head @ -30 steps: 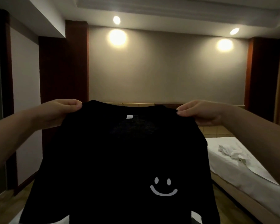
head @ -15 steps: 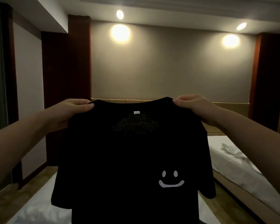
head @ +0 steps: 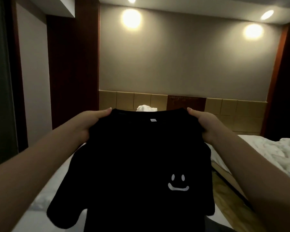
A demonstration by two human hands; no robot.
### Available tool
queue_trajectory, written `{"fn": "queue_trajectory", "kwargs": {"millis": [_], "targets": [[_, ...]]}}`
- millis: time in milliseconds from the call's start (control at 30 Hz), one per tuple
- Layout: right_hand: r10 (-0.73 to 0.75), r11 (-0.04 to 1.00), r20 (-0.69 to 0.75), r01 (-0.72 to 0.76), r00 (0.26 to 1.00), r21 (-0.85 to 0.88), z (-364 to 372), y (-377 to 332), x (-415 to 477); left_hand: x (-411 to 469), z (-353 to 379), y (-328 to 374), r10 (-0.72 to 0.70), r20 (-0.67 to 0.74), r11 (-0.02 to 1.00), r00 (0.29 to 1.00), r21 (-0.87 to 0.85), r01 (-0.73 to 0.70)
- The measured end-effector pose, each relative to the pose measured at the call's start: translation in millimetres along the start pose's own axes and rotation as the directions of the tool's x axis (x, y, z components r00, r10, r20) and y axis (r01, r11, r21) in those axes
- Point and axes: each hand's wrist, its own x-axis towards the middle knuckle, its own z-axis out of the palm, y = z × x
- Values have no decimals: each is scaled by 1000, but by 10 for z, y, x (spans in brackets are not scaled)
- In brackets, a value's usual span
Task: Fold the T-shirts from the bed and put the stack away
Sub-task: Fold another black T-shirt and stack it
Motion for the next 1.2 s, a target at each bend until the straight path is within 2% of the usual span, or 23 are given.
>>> {"fn": "queue_trajectory", "kwargs": {"millis": [67, 133, 167, 233, 300, 367, 533, 667, 833, 933, 1000, 1100, 1200], "targets": [[-33, 996, 9, 32, 999, 82, 176, 152, -252, -152, 190, -116, 3, -35, 991, 999, -130, -7], [-82, 996, 77, 79, 994, 30, 347, 391, -566, -321, 429, -335, 102, -108, 981, 989, -153, -118], [-127, 991, 99, 131, 987, -36, 446, 544, -720, -406, 554, -486, 188, -169, 973, 967, -99, -207], [-243, 952, 61, 250, 968, -175, 703, 862, -998, -532, 788, -804, 353, -280, 935, 893, 129, -329], [-370, 884, -16, 347, 929, -312, 954, 1157, -1203, -613, 929, -1097, 426, -360, 900, 830, 262, -349], [-455, 805, -30, 397, 890, -442, 1111, 1328, -1338, -697, 951, -1284, 424, -389, 900, 818, 285, -331], [-463, 738, -19, 373, 886, -562, 1117, 1431, -1376, -846, 841, -1370, 448, -375, 888, 812, 290, -356], [-487, 677, 5, 381, 874, -630, 1157, 1414, -1431, -867, 801, -1377, 493, -348, 851, 797, 382, -359], [-306, 634, 161, 327, 938, -701, 1124, 1299, -1445, -869, 759, -1401, 494, -300, 825, 816, 459, -330], [-246, 570, 252, 350, 936, -743, 1075, 1215, -1478, -881, 754, -1381, 464, -228, 801, 856, 520, -296], [-276, 577, 294, 402, 915, -711, 1026, 1216, -1495, -898, 734, -1360, 435, -190, 825, 880, 475, -305], [-392, 658, 339, 518, 855, -547, 991, 1283, -1508, -931, 697, -1347, 438, -133, 821, 889, 462, -335], [-531, 665, 307, 614, 789, -425, 950, 1401, -1455, -948, 648, -1338, 464, -96, 808, 880, 453, -377]]}}
